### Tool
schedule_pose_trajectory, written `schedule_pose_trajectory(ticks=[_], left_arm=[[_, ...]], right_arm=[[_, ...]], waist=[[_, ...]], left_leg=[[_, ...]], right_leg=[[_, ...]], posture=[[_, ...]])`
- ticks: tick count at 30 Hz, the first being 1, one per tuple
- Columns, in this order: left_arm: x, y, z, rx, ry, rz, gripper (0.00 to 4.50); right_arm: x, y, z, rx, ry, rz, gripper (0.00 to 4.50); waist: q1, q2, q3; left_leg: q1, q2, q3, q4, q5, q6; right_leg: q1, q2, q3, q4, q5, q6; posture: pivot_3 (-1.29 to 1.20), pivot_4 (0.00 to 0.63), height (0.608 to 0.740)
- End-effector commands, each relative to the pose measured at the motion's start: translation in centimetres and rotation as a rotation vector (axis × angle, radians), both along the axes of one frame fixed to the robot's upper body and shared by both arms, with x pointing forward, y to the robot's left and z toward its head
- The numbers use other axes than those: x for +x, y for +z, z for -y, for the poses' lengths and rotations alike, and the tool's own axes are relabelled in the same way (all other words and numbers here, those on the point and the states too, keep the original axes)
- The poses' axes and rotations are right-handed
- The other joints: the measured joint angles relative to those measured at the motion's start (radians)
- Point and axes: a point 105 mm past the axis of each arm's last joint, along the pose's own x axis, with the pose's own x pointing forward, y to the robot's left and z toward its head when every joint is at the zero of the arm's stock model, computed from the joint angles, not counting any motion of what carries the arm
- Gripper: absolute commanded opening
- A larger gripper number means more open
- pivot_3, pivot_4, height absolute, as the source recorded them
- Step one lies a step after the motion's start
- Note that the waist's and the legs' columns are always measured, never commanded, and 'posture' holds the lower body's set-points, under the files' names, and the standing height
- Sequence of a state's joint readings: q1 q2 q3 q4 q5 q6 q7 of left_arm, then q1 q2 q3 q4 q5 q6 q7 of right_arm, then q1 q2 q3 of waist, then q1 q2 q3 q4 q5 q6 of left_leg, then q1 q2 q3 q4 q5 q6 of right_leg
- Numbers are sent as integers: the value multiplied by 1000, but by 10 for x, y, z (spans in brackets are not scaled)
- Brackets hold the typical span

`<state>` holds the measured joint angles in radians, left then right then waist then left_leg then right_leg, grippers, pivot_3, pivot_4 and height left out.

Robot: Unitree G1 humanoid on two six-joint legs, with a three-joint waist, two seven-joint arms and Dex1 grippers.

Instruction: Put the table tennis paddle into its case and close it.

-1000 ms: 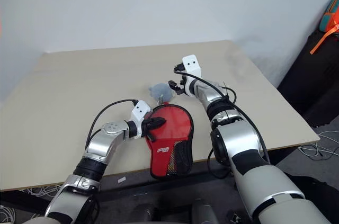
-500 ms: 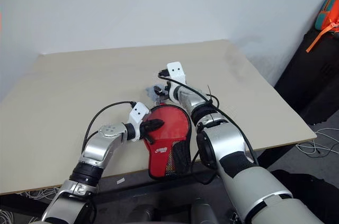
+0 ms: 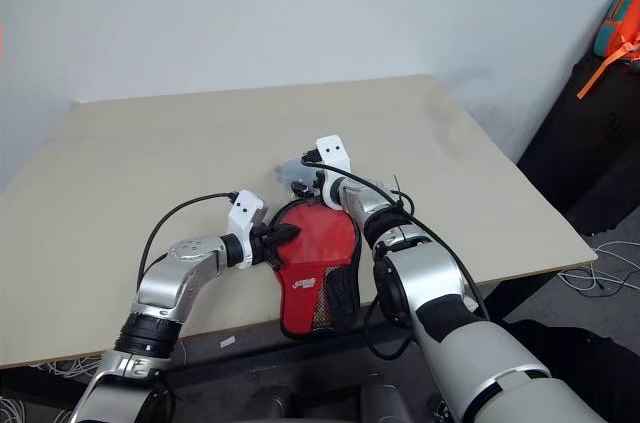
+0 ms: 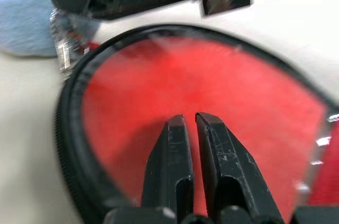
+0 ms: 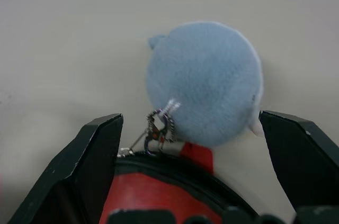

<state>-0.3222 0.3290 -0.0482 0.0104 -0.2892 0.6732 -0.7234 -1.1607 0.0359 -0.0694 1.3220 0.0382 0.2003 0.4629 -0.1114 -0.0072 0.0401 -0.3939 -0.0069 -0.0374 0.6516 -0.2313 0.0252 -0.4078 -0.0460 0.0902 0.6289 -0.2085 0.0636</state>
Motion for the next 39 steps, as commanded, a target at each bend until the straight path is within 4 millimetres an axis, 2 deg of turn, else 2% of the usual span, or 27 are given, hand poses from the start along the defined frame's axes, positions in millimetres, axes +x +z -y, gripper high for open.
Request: schedule_pose_trajectory(ticks=[1,5,8,15,25,39], left_arm=[[-13,22,-12,-73,-15,-9,1512],[-37,29,-23,-192,-41,-136,2851],[-51,23,-28,-246,-41,-248,3735],[-78,5,-24,-314,-81,-488,3735],[-84,-24,-19,-326,-36,-661,3735],[-69,-30,11,-366,-36,-705,3735]], right_arm=[[8,21,8,25,1,67,4500],[9,20,24,42,-8,65,4500],[5,19,35,48,5,66,4500],[-16,15,55,31,5,59,4500],[-26,26,56,54,-33,60,4500],[-32,24,45,63,-26,51,4500]], waist=[[-4,0,0],[-11,0,0],[-11,1,0],[-11,1,0],[-7,2,0],[40,6,-3]], left_leg=[[0,0,0,0,0,0],[0,0,-1,-1,0,0],[0,0,-2,0,0,0],[0,0,-1,0,0,0],[1,0,0,0,0,0],[1,-3,0,4,0,0]], right_leg=[[0,0,0,0,0,0],[0,0,0,0,0,0],[1,-1,-1,-1,0,0],[1,-1,-1,-1,0,0],[2,-1,-1,-2,0,0],[6,-3,-2,-4,-1,1]], posture=[[0,0,740],[0,0,740],[0,0,740],[0,0,740],[0,0,740],[0,0,740]])
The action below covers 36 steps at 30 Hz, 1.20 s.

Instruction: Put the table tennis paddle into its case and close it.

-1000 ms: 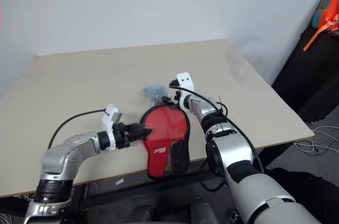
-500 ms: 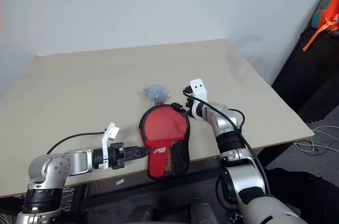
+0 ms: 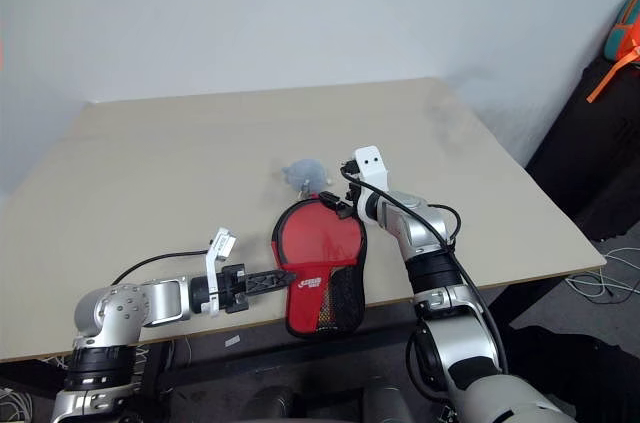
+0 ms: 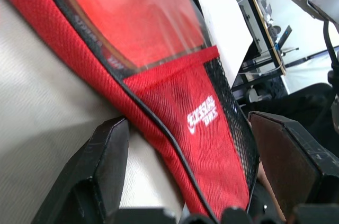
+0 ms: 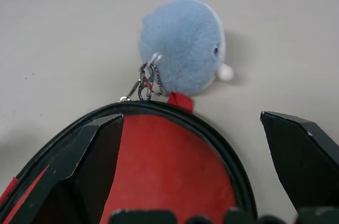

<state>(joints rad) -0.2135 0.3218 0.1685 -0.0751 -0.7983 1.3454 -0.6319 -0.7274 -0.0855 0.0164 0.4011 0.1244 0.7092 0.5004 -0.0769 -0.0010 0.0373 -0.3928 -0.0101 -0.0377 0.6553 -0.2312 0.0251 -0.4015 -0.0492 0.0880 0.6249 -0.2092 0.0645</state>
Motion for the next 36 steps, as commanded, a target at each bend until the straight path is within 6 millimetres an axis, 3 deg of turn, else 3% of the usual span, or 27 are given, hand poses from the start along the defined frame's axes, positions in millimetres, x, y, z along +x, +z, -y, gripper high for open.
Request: schedule_pose_trajectory(ticks=[1,11,12,14,22,23,32,36], left_arm=[[0,-14,15,29,-24,-66,3735],[2,-20,18,80,-11,-109,3735],[2,-21,17,87,-5,-119,3568],[3,-21,17,96,3,-123,3119],[-5,-24,18,145,-52,-174,201],[-5,-24,19,150,-57,-175,15],[-4,-18,20,154,-61,-166,15],[-19,-8,25,130,-127,-156,15]], right_arm=[[0,16,-8,29,13,55,4500],[-4,17,-15,40,23,53,4500],[-3,18,-15,41,22,54,4500],[-3,19,-15,42,21,55,4500],[-3,24,-18,52,25,63,4500],[-3,25,-18,54,25,65,4500],[-5,26,-22,62,32,66,4500],[-8,24,-25,61,43,62,4500]], waist=[[7,0,0],[16,1,-1],[16,1,-1],[16,1,-1],[12,1,-1],[12,1,-1],[12,1,-1],[9,1,-1]], left_leg=[[0,0,0,1,0,0],[3,0,-2,3,-1,-2],[3,0,-2,3,-2,-3],[4,0,-2,3,-2,-3],[4,0,-2,1,-1,-2],[4,0,-2,1,-1,-2],[4,0,-2,0,-1,-2],[3,0,-1,-1,-2,-2]], right_leg=[[0,0,0,0,0,0],[6,-1,-3,-1,-3,5],[6,-1,-3,-1,-3,5],[7,-1,-3,-1,-3,5],[6,-1,-3,-1,-4,6],[5,-1,-2,-1,-4,6],[5,-1,-2,-1,-4,6],[4,-1,-2,-1,-4,6]], posture=[[0,0,740],[0,0,740],[0,0,740],[0,0,740],[0,0,740],[0,0,740],[0,0,740],[0,0,740]])
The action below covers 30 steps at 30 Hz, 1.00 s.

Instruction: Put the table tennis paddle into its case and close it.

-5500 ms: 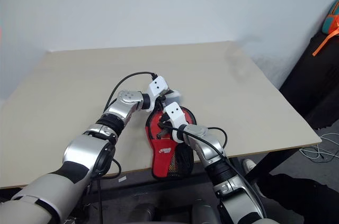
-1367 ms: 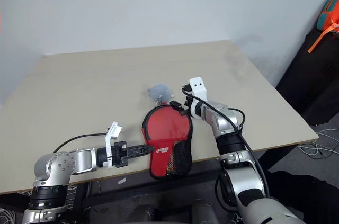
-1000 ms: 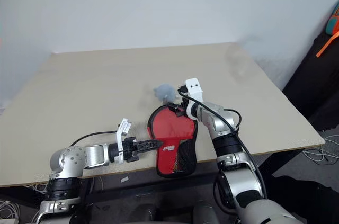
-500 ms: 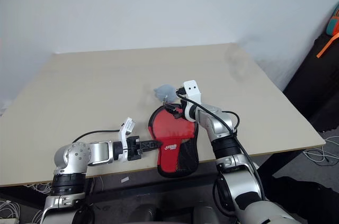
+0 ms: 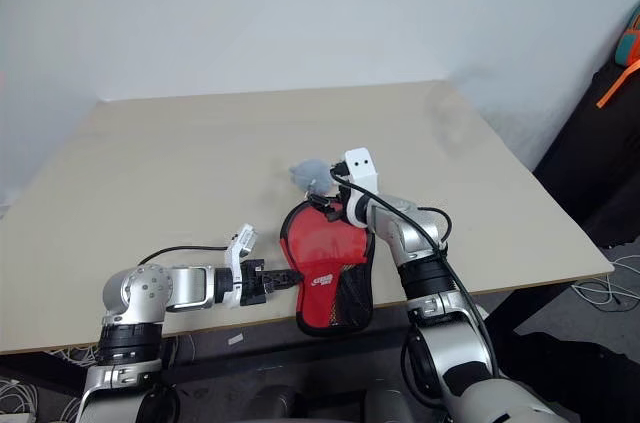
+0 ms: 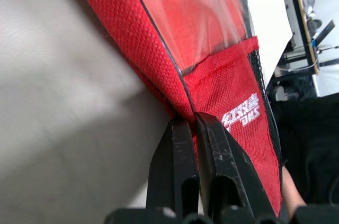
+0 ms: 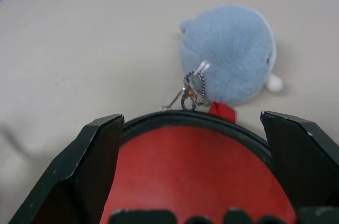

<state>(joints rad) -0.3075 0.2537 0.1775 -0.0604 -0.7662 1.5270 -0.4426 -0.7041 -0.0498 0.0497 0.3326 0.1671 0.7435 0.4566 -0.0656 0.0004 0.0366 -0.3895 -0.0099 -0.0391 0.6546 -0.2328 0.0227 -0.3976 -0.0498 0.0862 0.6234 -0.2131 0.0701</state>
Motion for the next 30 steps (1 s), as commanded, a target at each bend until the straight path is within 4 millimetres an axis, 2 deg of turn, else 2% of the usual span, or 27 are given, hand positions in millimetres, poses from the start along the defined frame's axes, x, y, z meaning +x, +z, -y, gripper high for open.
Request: schedule_pose_trajectory(ticks=[1,7,15,18,21,24,28,30], left_arm=[[-26,1,13,-21,-117,-46,15],[-42,5,10,-30,-165,-36,15],[-39,6,7,-3,-159,-22,15],[-39,8,5,6,-170,-11,628],[-39,10,-3,25,-168,8,1619],[-46,12,-22,112,-216,48,2636],[-51,22,-50,165,-266,76,2636],[-40,33,-59,181,-264,170,2636]], right_arm=[[0,21,-7,29,19,62,4500],[-1,20,-11,30,29,60,4500],[-1,21,-18,30,49,61,4500],[-1,22,-19,31,51,63,4500],[-1,22,-20,32,52,63,4500],[-1,22,-20,35,51,63,4500],[-1,22,-21,42,49,65,4500],[0,22,-21,43,49,65,4500]], waist=[[-7,0,0],[-9,0,0],[-8,0,0],[-8,0,0],[-9,0,0],[-15,0,0],[-42,0,0],[-43,1,1]], left_leg=[[-1,0,0,-1,0,0],[-5,1,2,-4,1,2],[-5,1,3,-4,1,2],[-5,1,3,-4,1,2],[-5,1,3,-4,1,2],[-5,2,3,-5,2,1],[-4,4,3,-10,3,-1],[-4,5,3,-11,3,-1]], right_leg=[[-1,0,0,0,0,0],[-9,1,3,1,3,-5],[-9,1,3,1,2,-3],[-9,1,3,1,2,-3],[-9,1,3,1,2,-3],[-10,2,3,1,2,-4],[-12,3,2,1,-1,-7],[-13,4,2,1,-2,-7]], posture=[[0,0,740],[0,0,740],[0,0,740],[0,0,740],[0,0,740],[0,0,740],[0,0,740],[0,0,740]])
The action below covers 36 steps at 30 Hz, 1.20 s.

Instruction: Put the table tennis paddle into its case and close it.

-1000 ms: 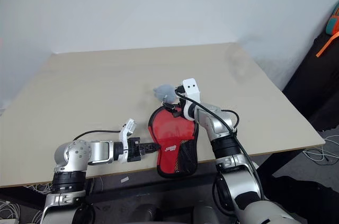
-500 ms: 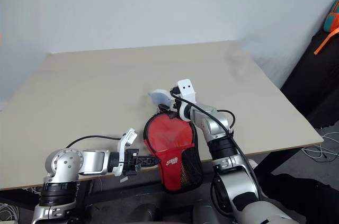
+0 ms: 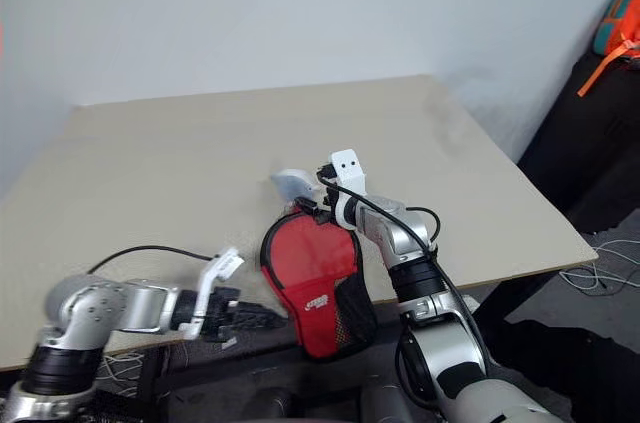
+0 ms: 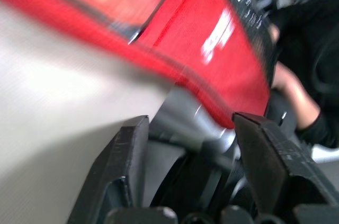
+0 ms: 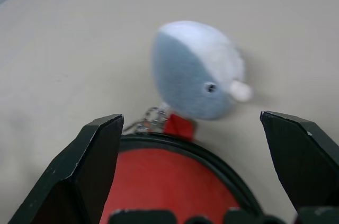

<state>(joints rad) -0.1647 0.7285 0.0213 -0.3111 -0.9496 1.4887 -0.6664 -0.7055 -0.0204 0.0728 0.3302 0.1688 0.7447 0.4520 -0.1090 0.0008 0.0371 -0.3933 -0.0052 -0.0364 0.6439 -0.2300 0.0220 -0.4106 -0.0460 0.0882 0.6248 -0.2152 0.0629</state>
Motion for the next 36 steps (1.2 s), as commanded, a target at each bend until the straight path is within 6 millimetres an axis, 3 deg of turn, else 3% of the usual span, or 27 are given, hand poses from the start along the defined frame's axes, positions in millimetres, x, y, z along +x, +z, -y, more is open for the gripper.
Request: schedule_pose_trajectory(ticks=[1,4,10,14,22,27,36], left_arm=[[21,17,-14,24,-18,185,2636],[44,33,-11,12,-53,388,2020],[88,46,10,5,-36,665,29],[109,52,25,-13,6,794,29],[93,31,57,-49,-68,808,29],[82,8,74,-33,-119,793,29],[80,-12,80,-20,-100,761,29]], right_arm=[[4,22,-7,36,15,67,4500],[6,22,-7,36,13,67,4500],[15,28,-2,29,-2,86,4500],[27,36,5,11,-22,113,4500],[48,48,7,-15,-32,153,4500],[59,56,-3,-19,-22,172,4500],[63,57,-26,-9,-25,175,4500]], waist=[[0,0,1],[5,1,1],[8,0,1],[8,-1,1],[3,-1,2],[3,-1,2],[2,-1,2]], left_leg=[[0,0,0,0,0,0],[0,0,0,0,0,-1],[-1,-2,0,1,1,-1],[-1,-2,0,1,1,0],[-1,-2,1,0,1,0],[-1,-2,0,1,1,0],[0,-2,-1,1,1,0]], right_leg=[[0,0,0,0,-1,1],[0,0,0,0,-2,-1],[1,-3,0,-1,-1,1],[1,-2,-1,0,0,1],[1,-1,1,0,2,-3],[2,-1,1,0,2,-3],[2,0,1,1,2,-3]], posture=[[0,0,740],[0,0,740],[0,0,740],[0,0,740],[0,0,740],[0,0,740],[0,0,740]])
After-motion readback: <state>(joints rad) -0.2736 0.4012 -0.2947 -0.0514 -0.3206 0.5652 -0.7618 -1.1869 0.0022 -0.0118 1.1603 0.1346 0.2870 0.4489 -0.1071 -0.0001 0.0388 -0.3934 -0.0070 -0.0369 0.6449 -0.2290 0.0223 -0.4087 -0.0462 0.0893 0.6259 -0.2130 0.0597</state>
